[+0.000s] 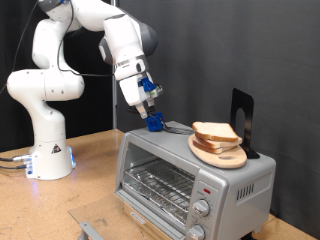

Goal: Make a piece of toast with the oven

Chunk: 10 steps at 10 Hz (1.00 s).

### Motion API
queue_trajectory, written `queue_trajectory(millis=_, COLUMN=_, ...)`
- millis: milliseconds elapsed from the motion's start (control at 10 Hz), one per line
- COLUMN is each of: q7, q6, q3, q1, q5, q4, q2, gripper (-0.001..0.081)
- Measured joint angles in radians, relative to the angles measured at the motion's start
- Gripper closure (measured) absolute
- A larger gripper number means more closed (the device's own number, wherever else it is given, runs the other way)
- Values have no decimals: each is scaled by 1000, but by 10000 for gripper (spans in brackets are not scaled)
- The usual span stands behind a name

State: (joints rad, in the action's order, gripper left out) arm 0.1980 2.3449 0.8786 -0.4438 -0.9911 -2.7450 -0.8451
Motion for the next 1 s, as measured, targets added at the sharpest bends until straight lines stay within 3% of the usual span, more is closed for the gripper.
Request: queue_trajectory(millis=1000, q7=2, q6=87, q3=107, q1=-5, q5=-80, q4=1, q2=74, gripper=-2)
